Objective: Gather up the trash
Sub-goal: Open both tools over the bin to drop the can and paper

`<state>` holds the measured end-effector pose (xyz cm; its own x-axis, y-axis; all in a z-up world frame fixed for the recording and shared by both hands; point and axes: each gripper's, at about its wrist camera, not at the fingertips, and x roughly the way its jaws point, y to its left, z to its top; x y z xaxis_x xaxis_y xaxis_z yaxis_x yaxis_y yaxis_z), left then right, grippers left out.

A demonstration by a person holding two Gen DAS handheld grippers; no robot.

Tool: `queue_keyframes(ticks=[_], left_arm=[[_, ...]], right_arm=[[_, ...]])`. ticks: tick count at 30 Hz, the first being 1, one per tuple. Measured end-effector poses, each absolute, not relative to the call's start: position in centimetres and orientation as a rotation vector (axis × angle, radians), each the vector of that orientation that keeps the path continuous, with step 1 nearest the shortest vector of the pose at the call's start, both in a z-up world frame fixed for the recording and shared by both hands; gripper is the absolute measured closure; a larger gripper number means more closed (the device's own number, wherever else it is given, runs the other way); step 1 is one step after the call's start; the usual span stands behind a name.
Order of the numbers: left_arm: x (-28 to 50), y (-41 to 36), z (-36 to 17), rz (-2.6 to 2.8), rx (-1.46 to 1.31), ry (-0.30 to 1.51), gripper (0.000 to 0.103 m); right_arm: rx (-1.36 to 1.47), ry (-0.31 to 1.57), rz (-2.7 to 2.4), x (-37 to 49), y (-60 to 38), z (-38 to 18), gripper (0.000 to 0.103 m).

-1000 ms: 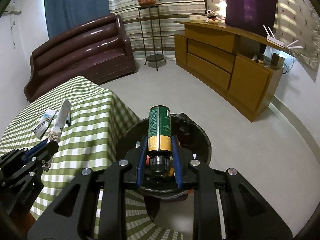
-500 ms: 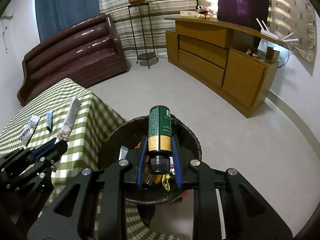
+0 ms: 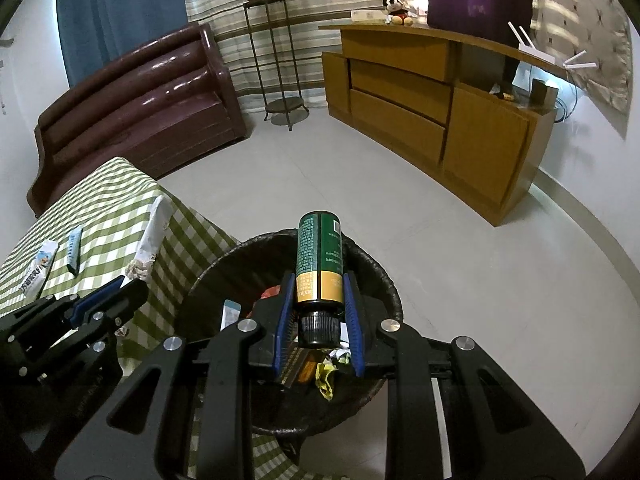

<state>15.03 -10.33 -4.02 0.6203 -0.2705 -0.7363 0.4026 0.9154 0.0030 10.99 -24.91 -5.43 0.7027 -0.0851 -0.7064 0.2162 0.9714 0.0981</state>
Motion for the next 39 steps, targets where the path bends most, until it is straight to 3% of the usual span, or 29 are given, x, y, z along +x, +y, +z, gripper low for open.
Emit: queue_keyframes(ticks=[5,9,15,26,39], left_arm=[[15.3,-10.9,-4.0,-0.383,0.184,0.822,0.087],[15.5,-11.2,-4.1,-0.373,0.186,0.831,0.07],[15.5,-11.3,-4.2,-0.363,0.185,0.829,0.059],[15.3,-11.0,-4.1,-0.359,0.182,0.817,0.051],[14.9,-10.8,-2.9,-0.331,0.188,0.781,0.04]], right_arm=[[0.189,0.784,-0.174,11.3,-25.2,-5.9,0.08],[0.205,0.783,-0.181,11.3,-25.7,-6.1,0.075],[0.208,0.776,-0.19,11.3,-25.9,-6.0,0.067],[0.208,0.771,-0.196,11.2,-26.0,-5.8,0.059],[0.209,0.749,-0.208,10.6,-26.3,-4.9,0.041]])
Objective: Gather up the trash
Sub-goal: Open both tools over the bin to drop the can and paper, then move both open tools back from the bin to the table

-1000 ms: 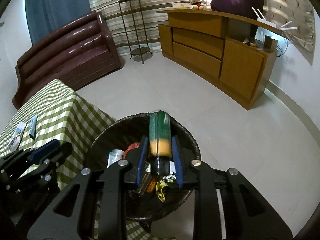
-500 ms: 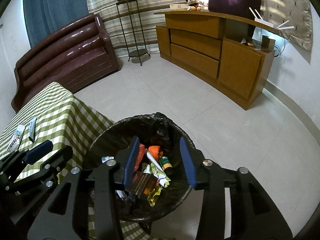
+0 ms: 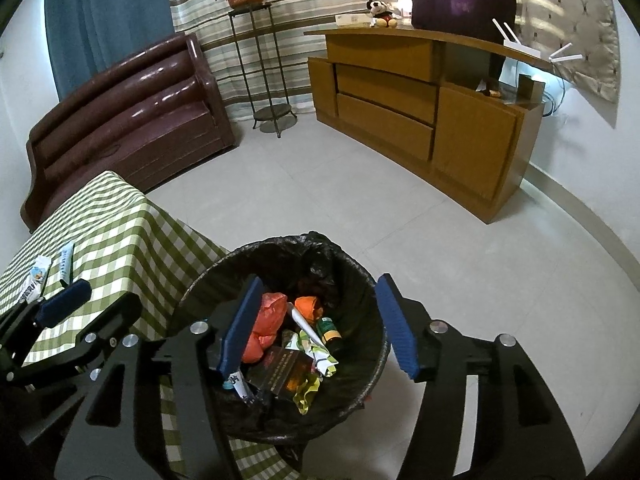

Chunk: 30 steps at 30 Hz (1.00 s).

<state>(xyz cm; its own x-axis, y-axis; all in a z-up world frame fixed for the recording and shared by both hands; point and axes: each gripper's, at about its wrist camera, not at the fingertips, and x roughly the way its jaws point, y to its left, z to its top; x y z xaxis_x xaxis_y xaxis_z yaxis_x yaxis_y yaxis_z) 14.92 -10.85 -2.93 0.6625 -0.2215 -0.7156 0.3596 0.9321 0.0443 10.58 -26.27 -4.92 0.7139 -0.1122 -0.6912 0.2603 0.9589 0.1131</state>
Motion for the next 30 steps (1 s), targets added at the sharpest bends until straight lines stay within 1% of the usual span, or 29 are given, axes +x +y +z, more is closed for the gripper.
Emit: queue_keyframes(ticks=[1,3,5,7,12,30], left_arm=[[14.9,-10.8,-2.9,-0.329,0.188,0.779,0.039],[14.6,-10.3,-2.8,-0.325,0.185,0.777,0.039],[14.5,-10.0,-2.7,-0.319,0.183,0.774,0.039],[14.2,-9.7,-2.6,-0.306,0.184,0.771,0.036],[13.8,-8.4,-2.4,-0.28,0.185,0.764,0.035],[12.9,1.8,-1.0,-0.113,0.108,0.756,0.034]], right_arm=[[0.209,0.747,-0.207,10.6,-26.2,-4.9,0.039],[0.207,0.745,-0.206,10.5,-26.0,-4.8,0.038],[0.206,0.744,-0.204,10.5,-25.8,-4.7,0.037],[0.204,0.745,-0.2,10.4,-25.6,-4.6,0.037],[0.195,0.744,-0.186,10.1,-24.5,-4.4,0.037],[0.136,0.764,-0.06,10.5,-17.7,-4.0,0.037]])
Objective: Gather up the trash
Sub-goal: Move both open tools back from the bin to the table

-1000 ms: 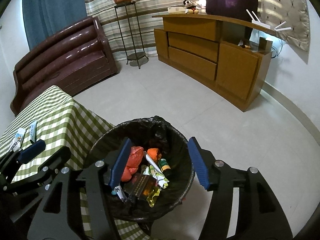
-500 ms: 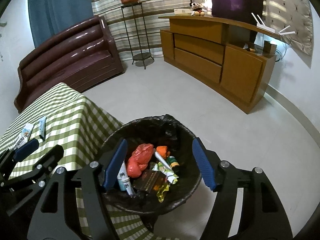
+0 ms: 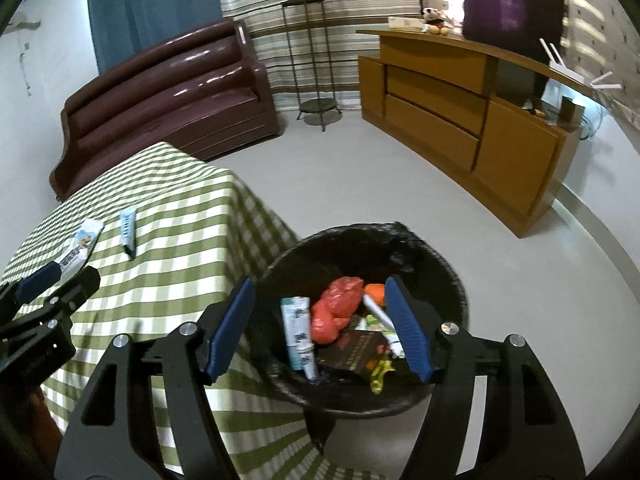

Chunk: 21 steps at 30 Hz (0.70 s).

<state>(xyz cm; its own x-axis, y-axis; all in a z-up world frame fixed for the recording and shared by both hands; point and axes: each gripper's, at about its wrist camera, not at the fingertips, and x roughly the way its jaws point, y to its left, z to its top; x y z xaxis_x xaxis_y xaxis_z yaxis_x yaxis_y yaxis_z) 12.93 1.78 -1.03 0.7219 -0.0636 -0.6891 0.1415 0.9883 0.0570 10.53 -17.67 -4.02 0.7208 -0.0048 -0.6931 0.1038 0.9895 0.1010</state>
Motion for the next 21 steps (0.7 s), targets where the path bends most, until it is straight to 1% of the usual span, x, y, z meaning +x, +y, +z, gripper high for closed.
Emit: queue_keyframes(ticks=[21], left_arm=[[13.6,13.8,-2.1,0.091,0.015,0.791,0.034]], right_arm=[[0.032,0.783,0.125,15.3,-6.4,-4.2,0.037]])
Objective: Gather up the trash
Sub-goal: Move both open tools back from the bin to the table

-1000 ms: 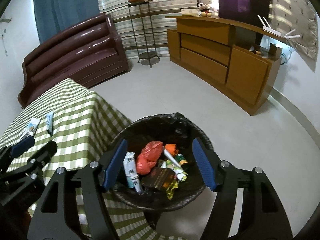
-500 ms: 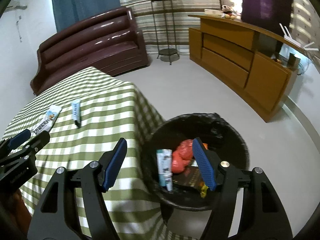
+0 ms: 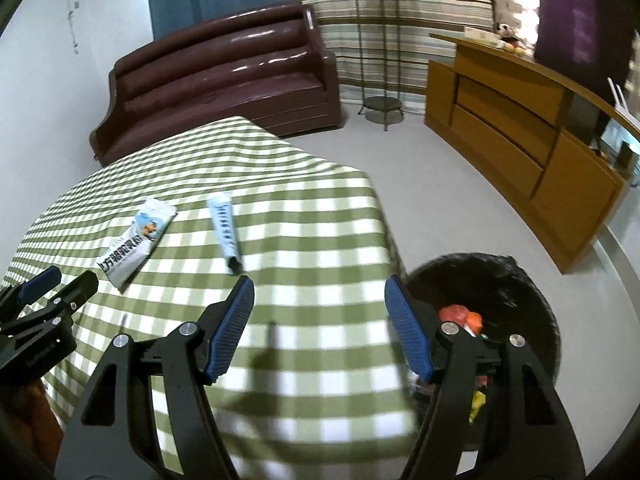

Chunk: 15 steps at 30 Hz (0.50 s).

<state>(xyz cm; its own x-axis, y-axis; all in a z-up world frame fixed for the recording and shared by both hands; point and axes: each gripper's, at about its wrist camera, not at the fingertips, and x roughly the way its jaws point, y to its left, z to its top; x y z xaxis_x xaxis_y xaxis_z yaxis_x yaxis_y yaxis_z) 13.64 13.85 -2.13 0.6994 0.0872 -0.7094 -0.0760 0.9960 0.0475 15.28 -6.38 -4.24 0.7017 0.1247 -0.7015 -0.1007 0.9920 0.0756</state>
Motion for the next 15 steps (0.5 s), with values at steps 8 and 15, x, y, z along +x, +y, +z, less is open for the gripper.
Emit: queue_keyframes(ticks=[8,15], left_arm=[[13.8,17.8,-2.3,0.157,-0.007,0.797,0.034],[14.2,20.6,-2.8,0.212,-0.033,0.809,0.033]], right_arm=[[-0.004,0.787,0.168,17.9,-2.5,-4.1,0.037],[-0.045,0.801,0.195,20.0,0.4,-4.5,0.041]])
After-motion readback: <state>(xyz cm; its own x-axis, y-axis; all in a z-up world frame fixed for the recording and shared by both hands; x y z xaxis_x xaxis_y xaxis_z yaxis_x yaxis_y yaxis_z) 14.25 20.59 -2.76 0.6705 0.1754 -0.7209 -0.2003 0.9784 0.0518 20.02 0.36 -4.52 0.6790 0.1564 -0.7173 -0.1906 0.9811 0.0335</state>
